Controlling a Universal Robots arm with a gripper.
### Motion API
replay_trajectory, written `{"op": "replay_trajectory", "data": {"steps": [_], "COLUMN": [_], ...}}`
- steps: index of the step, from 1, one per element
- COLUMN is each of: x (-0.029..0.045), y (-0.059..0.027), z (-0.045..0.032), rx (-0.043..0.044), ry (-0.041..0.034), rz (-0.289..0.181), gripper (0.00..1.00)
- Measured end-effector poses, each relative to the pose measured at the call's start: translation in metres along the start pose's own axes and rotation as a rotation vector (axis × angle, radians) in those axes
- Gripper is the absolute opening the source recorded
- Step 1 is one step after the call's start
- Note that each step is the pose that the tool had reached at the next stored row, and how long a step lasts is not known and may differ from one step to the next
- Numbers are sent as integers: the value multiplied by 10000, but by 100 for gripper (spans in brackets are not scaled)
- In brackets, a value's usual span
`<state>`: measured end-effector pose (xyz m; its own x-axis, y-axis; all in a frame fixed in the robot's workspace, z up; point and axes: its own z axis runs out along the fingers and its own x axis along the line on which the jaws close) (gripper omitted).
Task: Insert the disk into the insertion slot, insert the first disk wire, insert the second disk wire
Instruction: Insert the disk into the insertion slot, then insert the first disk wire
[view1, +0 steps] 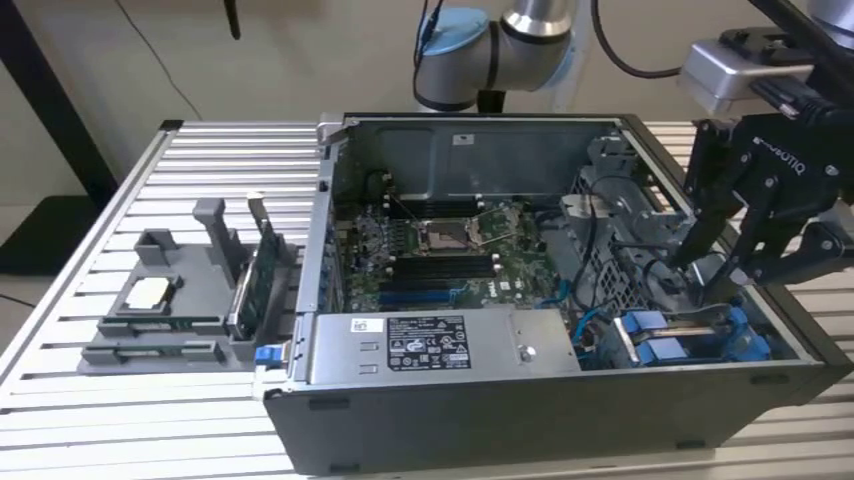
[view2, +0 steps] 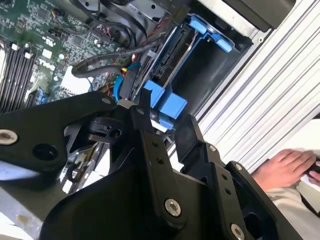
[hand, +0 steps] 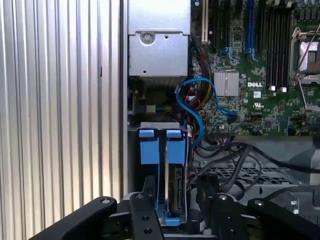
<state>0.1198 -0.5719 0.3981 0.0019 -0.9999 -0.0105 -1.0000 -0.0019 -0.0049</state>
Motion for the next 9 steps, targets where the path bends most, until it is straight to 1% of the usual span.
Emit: {"op": "replay_trajectory", "data": {"steps": [5, 9], "x": [-27, -52], "y": [15, 29], "z": [18, 45], "rx": [38, 131], "ry": [-201, -317], "rz": [-239, -422], "gripper": [47, 47]}}
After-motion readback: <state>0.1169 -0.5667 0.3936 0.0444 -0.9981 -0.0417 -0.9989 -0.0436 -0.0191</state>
